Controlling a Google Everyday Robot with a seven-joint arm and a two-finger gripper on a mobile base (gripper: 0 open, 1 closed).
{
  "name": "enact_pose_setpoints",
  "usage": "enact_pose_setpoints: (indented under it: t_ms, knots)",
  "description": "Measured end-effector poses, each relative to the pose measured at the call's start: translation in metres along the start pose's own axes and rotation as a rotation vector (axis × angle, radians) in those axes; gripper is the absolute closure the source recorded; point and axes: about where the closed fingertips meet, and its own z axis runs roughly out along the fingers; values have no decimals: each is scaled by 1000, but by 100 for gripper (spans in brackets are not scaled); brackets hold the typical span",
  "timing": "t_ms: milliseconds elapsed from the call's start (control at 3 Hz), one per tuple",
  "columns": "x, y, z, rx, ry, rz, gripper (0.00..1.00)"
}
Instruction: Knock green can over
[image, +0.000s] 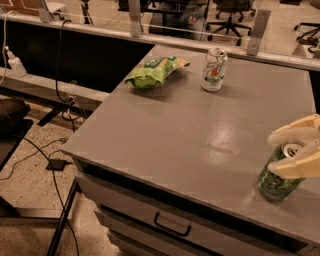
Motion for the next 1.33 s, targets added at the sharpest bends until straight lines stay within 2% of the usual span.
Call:
enact_pose_setpoints:
  t_ms: [333, 667, 1000, 1333]
  knots:
    - [-26, -7, -1, -18, -38, -29, 100]
    - [-51, -18, 3, -25, -38, -66, 100]
    - [-75, -35, 18, -29, 20, -88, 100]
    - [-84, -57, 49, -68, 150, -79, 100]
